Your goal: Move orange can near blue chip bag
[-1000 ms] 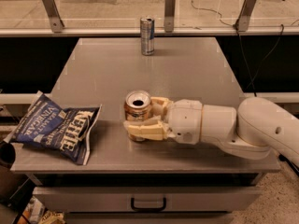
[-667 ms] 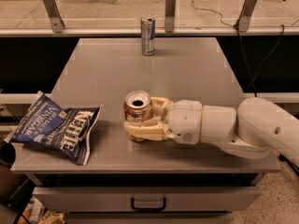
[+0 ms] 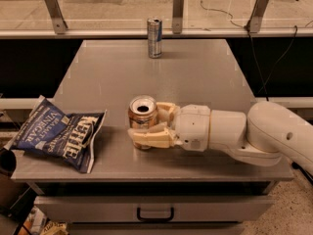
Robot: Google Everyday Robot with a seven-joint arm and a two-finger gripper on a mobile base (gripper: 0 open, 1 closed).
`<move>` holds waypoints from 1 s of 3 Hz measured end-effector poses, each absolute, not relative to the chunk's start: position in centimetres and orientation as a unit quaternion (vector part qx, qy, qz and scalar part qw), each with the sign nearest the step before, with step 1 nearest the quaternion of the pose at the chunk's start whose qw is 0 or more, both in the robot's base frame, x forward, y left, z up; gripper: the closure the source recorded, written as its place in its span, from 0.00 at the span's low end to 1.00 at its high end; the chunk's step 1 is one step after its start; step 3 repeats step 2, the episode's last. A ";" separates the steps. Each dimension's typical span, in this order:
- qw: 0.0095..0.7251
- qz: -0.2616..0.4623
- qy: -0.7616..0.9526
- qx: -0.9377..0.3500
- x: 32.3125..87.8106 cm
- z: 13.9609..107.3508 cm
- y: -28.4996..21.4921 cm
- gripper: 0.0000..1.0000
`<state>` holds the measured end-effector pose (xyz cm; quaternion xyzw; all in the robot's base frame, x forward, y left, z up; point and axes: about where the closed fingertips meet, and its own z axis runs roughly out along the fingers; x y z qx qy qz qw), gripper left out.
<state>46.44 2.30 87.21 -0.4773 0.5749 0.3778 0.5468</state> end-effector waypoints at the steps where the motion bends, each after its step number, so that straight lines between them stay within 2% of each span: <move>1: 0.546 0.378 0.574 -0.479 46.4 87.3 2.5 0.12; 2: 0.546 0.379 0.573 -0.480 46.3 87.3 2.7 0.00; 3: 0.546 0.379 0.573 -0.480 46.3 87.3 2.7 0.00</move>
Offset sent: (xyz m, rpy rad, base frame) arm -0.0005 0.0015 0.0004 -0.0005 -0.0007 0.0029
